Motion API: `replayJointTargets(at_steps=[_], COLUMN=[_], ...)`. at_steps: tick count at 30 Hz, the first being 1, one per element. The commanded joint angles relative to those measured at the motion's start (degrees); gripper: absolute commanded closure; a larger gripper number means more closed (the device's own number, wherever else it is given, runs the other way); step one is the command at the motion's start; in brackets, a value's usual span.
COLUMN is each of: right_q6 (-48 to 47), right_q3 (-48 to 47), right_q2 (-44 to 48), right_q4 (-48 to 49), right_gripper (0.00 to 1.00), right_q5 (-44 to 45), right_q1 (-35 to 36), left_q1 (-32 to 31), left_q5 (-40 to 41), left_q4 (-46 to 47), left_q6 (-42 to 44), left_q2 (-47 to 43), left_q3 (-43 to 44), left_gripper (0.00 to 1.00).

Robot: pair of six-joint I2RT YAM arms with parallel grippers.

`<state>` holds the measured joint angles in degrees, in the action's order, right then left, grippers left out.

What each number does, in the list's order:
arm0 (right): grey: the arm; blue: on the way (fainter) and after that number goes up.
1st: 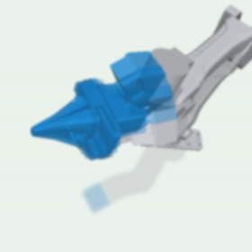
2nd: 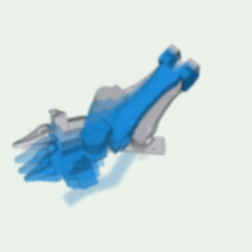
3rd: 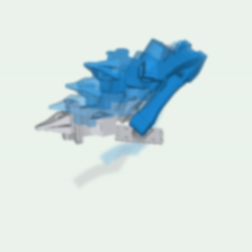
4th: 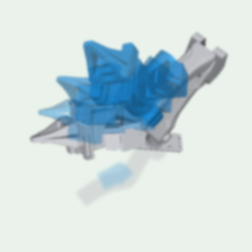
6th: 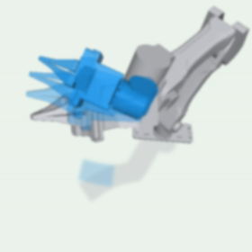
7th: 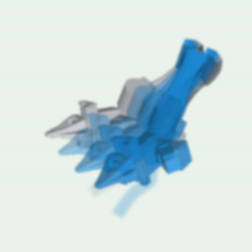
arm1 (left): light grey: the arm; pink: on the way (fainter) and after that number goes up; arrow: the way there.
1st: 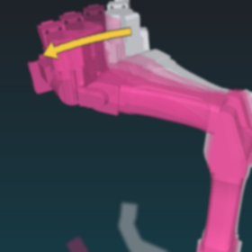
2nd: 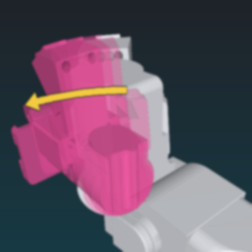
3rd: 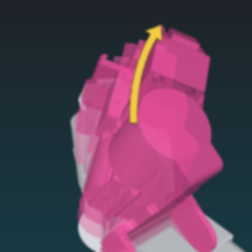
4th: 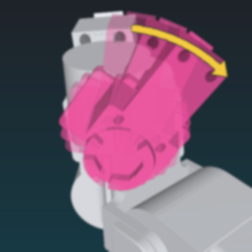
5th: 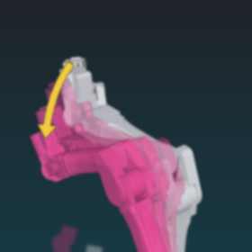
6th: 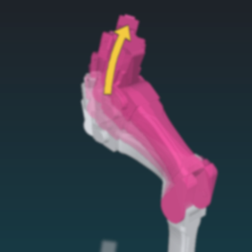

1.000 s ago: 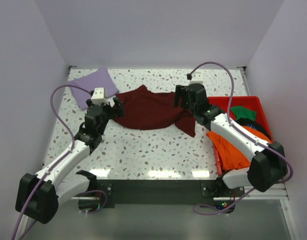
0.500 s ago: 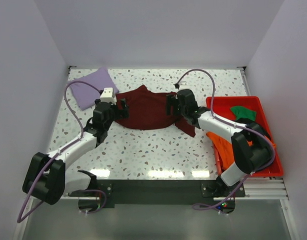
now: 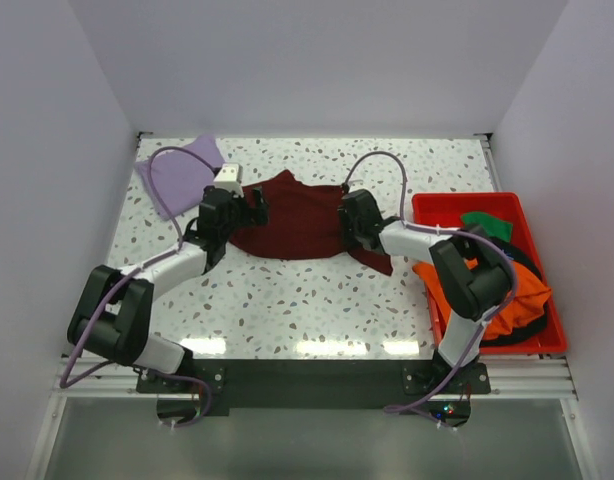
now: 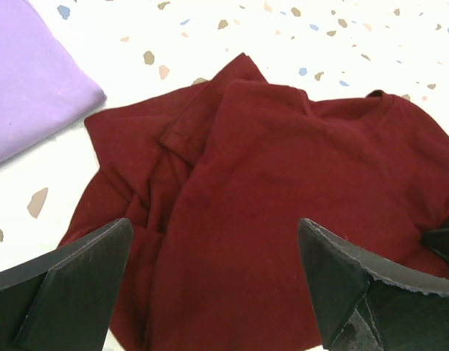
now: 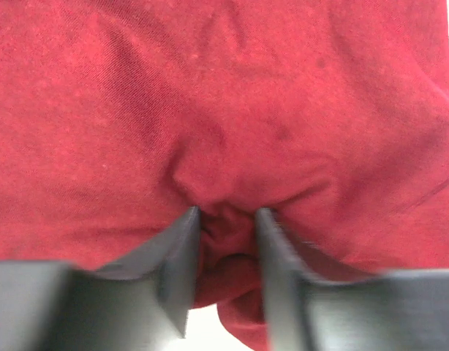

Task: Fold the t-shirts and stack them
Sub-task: Flatten the tshirt out

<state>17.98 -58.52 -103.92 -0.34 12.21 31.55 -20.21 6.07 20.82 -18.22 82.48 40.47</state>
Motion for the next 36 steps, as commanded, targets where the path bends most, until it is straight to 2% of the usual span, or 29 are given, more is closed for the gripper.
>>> replayJointTargets(at_steps=[1, 2, 3, 5, 11, 16, 17, 18, 19, 20, 24, 28, 31, 36], right_q6=[0.5, 0.7, 0.8, 1.4, 2.0, 3.7, 4.1, 4.2, 4.1, 3.6, 2.9, 1.3, 0.7, 0.4], right_q3=[0.5, 1.0, 1.7, 3.8, 9.7, 13.3, 13.1, 11.9, 10.8, 9.4, 0.5, -11.7, -19.9, -32.3], right_q2=[1.3, 1.6, 2.0, 3.6, 9.3, 14.2, 15.3, 15.5, 15.6, 15.5, 13.2, 6.2, 1.3, -11.3], right_q4=[0.8, 0.8, 0.8, 0.8, -0.4, -2.8, -3.1, -3.6, -4.0, -4.4, -5.0, -4.0, -3.4, -6.9], right_gripper=[0.71, 0.79, 0.92, 1.0, 1.0, 1.0, 0.99, 0.94, 0.87, 0.71, 0.49, 0.39, 0.36, 0.35], right_q5=[-2.7, -4.2, -4.8, -5.7, -7.2, -5.2, -4.4, -3.6, -3.2, -3.2, -6.7, -9.4, -8.5, -8.3], right_q1=[0.2, 0.2, 0.4, 0.7, 3.2, 4.4, 4.5, 4.4, 4.4, 4.4, 4.4, 4.4, 4.4, 4.4], left_q1=[1.0, 1.3, 1.4, 2.0, 3.2, 3.2, 3.2, 3.2, 3.2, 3.2, 3.1, 3.2, 3.7, 7.3], left_q5=[-1.1, -1.4, -1.5, -1.9, -5.8, -8.7, -9.7, -10.2, -10.8, -11.7, -12.5, -9.9, -9.0, -12.7], left_q4=[4.5, 4.8, 5.2, 5.5, 8.4, 9.4, 9.8, 10.3, 10.6, 10.9, 11.7, 12.0, 10.7, 11.2], left_q6=[1.1, 1.2, 1.2, 1.1, -0.2, -0.5, -0.9, -0.9, -1.1, -1.4, -1.6, -1.6, -1.7, -4.9], left_q2=[2.9, 3.6, 4.5, 7.0, 11.8, 14.5, 14.9, 15.0, 15.3, 15.4, 15.1, 9.6, 5.3, 1.4], left_q3=[3.7, 4.0, 4.4, 5.5, 7.0, 7.4, 7.3, 7.2, 6.7, 6.5, 4.3, 0.2, -0.8, -2.9], left_gripper=[0.0, 0.0, 0.0, 0.0, 0.02, 0.06, 0.06, 0.09, 0.1, 0.11, 0.15, 0.14, 0.14, 0.13])
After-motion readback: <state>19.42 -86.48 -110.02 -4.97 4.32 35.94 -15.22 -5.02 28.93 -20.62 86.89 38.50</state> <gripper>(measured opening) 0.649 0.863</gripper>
